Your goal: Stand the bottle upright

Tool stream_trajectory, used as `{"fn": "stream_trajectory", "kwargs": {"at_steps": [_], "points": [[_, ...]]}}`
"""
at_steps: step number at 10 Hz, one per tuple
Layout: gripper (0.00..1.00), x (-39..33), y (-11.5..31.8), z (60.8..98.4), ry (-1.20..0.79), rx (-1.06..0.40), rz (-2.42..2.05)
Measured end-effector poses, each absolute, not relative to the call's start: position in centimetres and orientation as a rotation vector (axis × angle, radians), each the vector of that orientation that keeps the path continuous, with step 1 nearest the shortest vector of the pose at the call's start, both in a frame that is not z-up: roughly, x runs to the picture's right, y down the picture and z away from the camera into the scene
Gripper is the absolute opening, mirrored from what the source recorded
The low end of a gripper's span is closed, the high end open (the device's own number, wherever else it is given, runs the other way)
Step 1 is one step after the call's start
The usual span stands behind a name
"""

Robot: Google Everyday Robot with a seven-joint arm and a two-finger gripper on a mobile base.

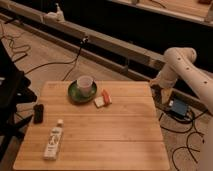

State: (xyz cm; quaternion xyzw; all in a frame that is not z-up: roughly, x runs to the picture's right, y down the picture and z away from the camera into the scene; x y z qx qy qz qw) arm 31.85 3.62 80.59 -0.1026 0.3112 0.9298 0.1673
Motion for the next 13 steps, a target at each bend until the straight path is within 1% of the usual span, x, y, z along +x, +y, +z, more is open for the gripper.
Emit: {"fn": "stream_trajectory", "kwargs": {"at_steps": [2,5,8,10,11,13], "points": [[0.75,31.0,3.7,80.5,0.884,-0.298,2.610],[0.75,23.7,3.3,79.9,0.836,-0.455,2.469],[0.75,13.3,3.0,77.0,0.701,-0.660,2.259],[0.75,5.4,4.6,74.5,0.623,-0.759,2.069],[0.75,2.4,5.9,73.2,0.597,-0.791,1.983],[0.75,-0.4,7.4,71.8,0.573,-0.819,1.896]]}}
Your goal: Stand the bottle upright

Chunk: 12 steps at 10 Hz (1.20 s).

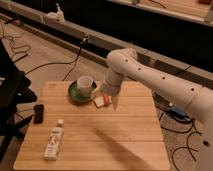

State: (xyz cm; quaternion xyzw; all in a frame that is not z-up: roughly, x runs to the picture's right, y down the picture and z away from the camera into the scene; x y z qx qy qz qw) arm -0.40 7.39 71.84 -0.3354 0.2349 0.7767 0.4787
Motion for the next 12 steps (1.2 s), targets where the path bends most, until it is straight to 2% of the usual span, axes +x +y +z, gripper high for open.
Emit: {"fn": "stream_trajectory", "kwargs": {"at_steps": [4,7,12], "points": [[0.75,0.1,7.5,71.9,0.587,-0.807,1.899],[0.75,1.8,7.7,72.6,0.670,-0.799,1.880],[0.75,-5.8,7.1,76.7,0.646,-0.860,1.713]]}}
